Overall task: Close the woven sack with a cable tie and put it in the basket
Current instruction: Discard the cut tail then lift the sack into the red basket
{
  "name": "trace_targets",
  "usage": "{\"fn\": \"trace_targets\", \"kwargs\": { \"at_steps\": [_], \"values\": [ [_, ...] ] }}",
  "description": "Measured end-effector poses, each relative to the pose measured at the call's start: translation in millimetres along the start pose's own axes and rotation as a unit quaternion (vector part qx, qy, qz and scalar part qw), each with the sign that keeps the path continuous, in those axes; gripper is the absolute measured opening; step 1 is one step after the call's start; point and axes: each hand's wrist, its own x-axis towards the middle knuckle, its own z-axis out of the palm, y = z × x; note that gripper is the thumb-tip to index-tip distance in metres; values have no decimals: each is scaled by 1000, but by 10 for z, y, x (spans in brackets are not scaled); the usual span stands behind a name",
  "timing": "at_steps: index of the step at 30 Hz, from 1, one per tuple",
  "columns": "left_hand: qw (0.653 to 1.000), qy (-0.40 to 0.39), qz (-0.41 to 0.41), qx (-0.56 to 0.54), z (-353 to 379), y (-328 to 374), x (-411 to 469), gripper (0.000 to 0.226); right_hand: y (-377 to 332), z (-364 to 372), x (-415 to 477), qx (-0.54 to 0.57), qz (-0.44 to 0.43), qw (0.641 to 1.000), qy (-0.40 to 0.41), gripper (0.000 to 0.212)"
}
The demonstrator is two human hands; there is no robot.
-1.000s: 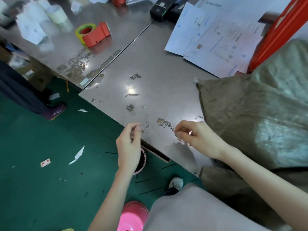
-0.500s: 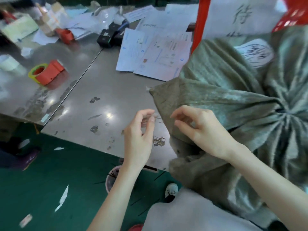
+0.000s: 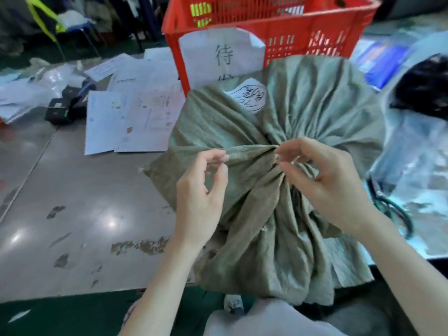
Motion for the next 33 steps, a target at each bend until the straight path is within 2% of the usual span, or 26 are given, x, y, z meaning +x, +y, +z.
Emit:
{"fn": "trace_targets", "kwargs": {
  "at_steps": [3,7,11,14,17,20,22,25,29,33],
  "values": [
    [999,-26,35,16,171,57,88,20,125,-155,-82,-13,38,999,20,17],
    [993,-71,69,71,345,99,168,34,263,-287,-162,-40,80,996,21,30],
    [972,-119,95,181,462,83,189,57,425,-334,-184,-96,133,985,-46,55],
    [949,-162,77,259,523,53,210,76,527,-313,-150,-161,150,972,-86,79],
    [921,-230,47,312,536,18,253,92,618,-293,-67,-197,161,960,-114,89],
    [903,-269,43,333,545,25,317,99,692,-301,54,-218,161,955,-122,98],
    [898,-276,48,339,559,20,363,93,731,-301,134,-235,163,949,-131,103],
    [897,-256,75,353,581,-17,431,67,793,-284,236,-260,174,938,-148,106],
    [901,-244,92,348,630,-83,522,46,892,-239,306,-264,173,931,-185,88],
    [924,-232,80,293,688,-119,527,32,914,-225,316,-242,162,944,-157,74]
  ]
}}
